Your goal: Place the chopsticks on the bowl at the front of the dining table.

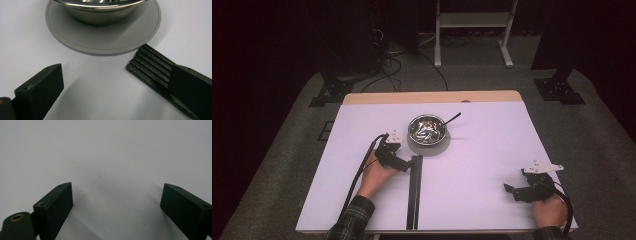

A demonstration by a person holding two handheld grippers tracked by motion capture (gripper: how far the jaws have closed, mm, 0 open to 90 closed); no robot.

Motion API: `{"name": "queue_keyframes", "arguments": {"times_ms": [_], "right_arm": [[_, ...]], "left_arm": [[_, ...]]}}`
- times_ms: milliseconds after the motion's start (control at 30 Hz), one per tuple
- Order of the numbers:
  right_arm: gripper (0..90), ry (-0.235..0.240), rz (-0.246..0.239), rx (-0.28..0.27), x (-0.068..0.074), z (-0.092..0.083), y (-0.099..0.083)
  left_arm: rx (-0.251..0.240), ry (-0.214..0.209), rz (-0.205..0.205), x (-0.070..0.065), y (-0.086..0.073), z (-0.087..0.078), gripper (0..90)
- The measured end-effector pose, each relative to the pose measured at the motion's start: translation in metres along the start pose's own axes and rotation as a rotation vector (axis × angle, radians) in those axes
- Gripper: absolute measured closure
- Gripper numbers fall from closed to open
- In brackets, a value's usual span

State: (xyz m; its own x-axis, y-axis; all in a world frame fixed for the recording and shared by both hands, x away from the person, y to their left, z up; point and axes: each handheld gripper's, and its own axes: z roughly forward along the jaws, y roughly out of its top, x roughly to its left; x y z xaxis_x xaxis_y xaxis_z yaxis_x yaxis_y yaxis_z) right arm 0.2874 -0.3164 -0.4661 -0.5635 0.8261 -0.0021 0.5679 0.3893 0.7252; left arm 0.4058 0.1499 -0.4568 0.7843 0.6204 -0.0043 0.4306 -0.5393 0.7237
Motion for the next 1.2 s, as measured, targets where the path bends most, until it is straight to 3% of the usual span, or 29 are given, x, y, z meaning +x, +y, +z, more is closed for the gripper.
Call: {"name": "queue_keyframes", "arguments": {"times_ms": [267, 467, 1200], "right_arm": [[9.4, 0.0, -0.001, -0.001, 0.0, 0.0, 0.0], [9.4, 0.0, 0.0, -0.001, 0.0, 0.0, 0.0], [9.4, -0.001, -0.002, -0.002, 0.0, 0.0, 0.0]], "left_arm": [[0.005, -0.001, -0.012, 0.0, -0.001, 0.002, 0.0], [0.033, 0.017, 0.01, 0.001, -0.004, 0.003, 0.0], [0.024, 0.025, 0.008, -0.017, -0.015, -0.008, 0.0]]}}
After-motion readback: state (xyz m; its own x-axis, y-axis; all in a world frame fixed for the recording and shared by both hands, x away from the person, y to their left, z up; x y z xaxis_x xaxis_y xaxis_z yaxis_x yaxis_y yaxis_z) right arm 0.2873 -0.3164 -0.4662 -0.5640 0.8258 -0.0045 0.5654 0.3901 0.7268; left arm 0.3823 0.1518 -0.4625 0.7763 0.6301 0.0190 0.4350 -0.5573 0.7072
